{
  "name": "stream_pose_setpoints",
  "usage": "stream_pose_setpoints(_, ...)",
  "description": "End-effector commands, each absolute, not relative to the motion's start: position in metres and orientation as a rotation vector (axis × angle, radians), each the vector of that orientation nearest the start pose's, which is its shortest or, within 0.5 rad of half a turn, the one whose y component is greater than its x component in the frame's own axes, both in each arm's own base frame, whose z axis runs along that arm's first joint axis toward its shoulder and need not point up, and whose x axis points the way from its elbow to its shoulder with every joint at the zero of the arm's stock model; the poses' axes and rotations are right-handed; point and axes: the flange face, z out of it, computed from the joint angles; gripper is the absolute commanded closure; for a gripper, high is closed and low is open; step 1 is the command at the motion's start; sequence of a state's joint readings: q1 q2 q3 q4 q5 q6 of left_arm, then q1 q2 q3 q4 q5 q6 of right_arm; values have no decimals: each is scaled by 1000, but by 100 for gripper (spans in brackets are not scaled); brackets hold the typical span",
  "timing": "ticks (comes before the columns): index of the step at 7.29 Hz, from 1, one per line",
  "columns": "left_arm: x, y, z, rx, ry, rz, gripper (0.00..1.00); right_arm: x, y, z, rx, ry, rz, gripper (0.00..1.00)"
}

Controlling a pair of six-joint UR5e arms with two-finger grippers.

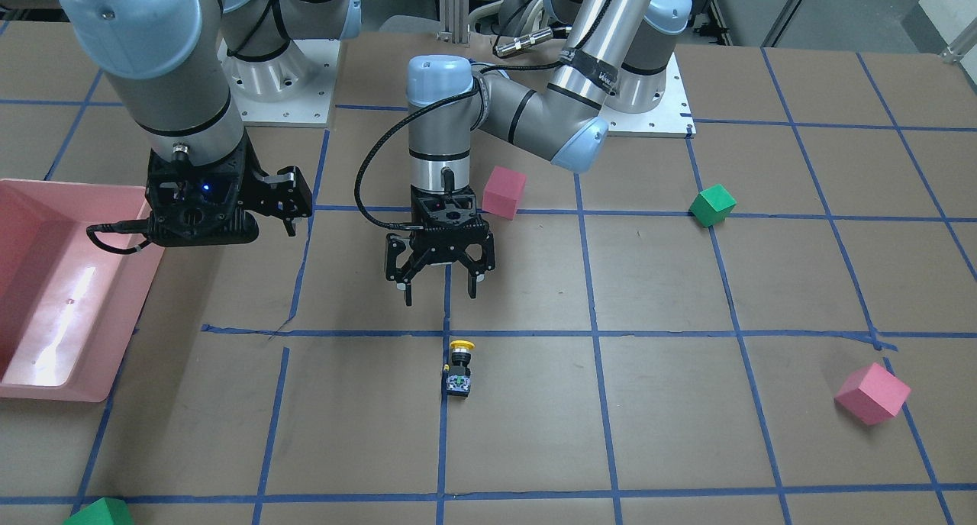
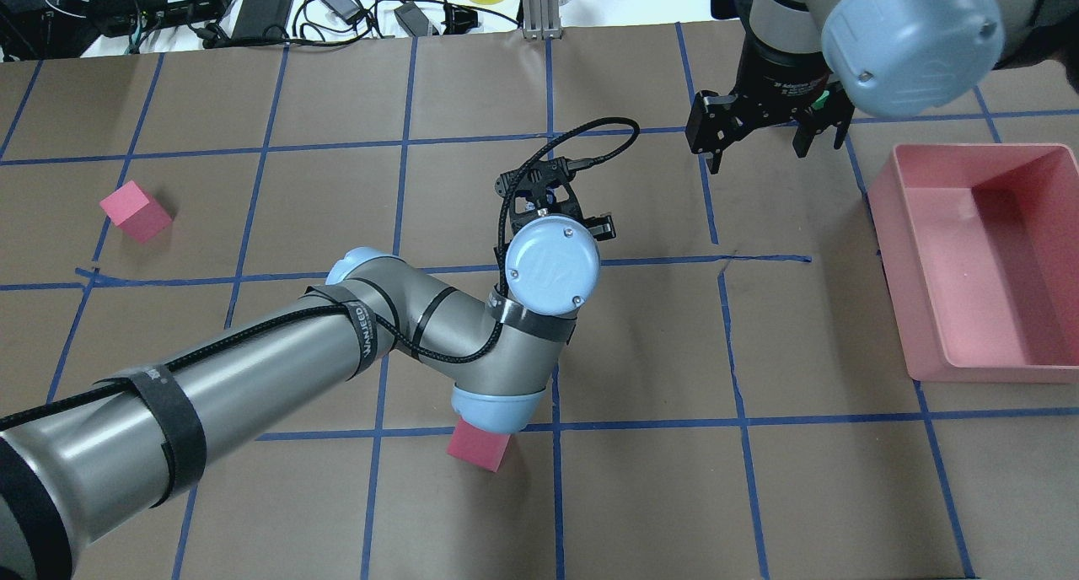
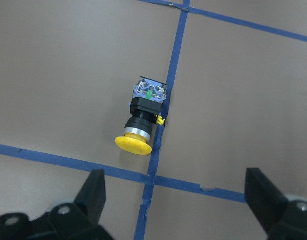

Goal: Align button upright
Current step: 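Lower the left gripper and grasp the button switch body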

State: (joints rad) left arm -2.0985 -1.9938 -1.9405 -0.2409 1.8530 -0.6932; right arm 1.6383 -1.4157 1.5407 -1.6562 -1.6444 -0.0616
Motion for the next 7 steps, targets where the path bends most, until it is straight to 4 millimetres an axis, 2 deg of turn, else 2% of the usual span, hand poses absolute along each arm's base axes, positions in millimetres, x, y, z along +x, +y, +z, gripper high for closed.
stream_pose_setpoints(1, -387, -455, 223, -335, 3057, -1002, 0, 163, -541, 429, -214, 3207, 66, 0)
stream_pose_setpoints(2, -384, -456, 215, -225, 3008, -1014, 0, 164, -540, 430, -214, 3208, 64, 0)
stream_pose_setpoints(3, -380, -450, 201, -196, 2995, -1038, 0, 162, -538, 427, -218, 3208, 101, 0)
stream_pose_setpoints(4, -375, -443, 188, -88, 2974, -1075, 0, 163, -532, 429, -221, 3219, 138, 0)
stream_pose_setpoints(5, -375, -443, 177, -65, 2968, -1102, 0, 161, -528, 426, -228, 3226, 193, 0)
stream_pose_setpoints(6, -374, -445, 166, -61, 2965, -1118, 11, 165, -526, 426, -236, 3213, 207, 0)
stream_pose_setpoints(7, -369, -451, 161, -63, 2959, -1135, 11, 168, -521, 424, -240, 3200, 282, 0)
